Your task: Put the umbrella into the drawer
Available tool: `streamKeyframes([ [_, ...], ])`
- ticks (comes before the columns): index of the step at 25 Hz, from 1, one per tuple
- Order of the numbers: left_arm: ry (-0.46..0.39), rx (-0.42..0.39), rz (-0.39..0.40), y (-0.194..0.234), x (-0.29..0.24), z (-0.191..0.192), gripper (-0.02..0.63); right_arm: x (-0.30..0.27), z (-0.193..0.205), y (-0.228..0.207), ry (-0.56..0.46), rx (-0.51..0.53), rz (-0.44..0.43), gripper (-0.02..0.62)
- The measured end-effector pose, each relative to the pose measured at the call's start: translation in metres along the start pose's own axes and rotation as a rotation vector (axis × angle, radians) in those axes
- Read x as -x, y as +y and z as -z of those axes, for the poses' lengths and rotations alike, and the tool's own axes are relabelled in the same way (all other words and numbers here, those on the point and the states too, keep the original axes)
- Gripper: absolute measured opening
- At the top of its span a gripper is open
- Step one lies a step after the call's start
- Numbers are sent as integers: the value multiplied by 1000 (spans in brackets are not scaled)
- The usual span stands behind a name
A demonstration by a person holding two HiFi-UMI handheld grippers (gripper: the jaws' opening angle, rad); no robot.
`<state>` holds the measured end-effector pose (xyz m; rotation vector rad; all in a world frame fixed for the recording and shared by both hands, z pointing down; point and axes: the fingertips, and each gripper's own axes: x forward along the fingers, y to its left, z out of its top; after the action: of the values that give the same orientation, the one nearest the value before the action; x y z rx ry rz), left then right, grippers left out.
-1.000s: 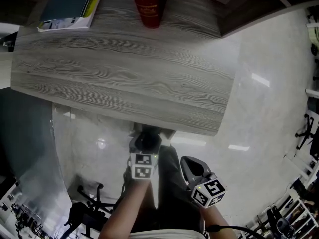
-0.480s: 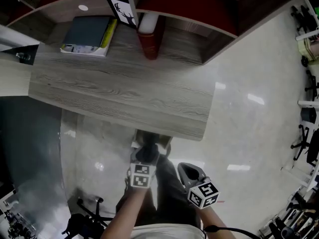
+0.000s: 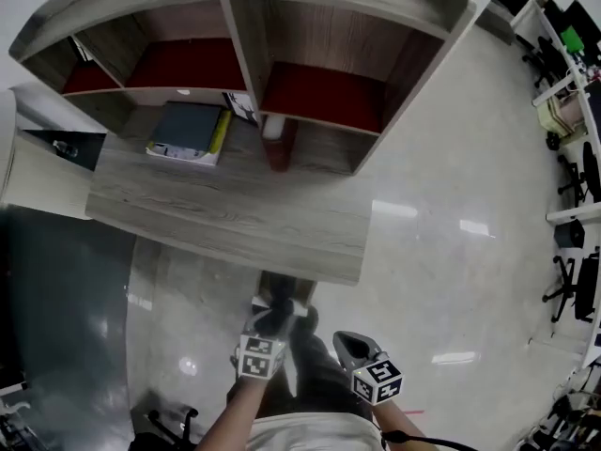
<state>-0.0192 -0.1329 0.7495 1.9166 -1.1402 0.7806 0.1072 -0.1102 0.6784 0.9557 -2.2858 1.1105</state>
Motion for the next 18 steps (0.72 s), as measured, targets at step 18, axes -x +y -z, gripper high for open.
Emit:
streamKeyframes([
  [18, -63, -62, -5, -31, 143, 11, 21, 84, 5, 67, -59, 76, 26, 5],
])
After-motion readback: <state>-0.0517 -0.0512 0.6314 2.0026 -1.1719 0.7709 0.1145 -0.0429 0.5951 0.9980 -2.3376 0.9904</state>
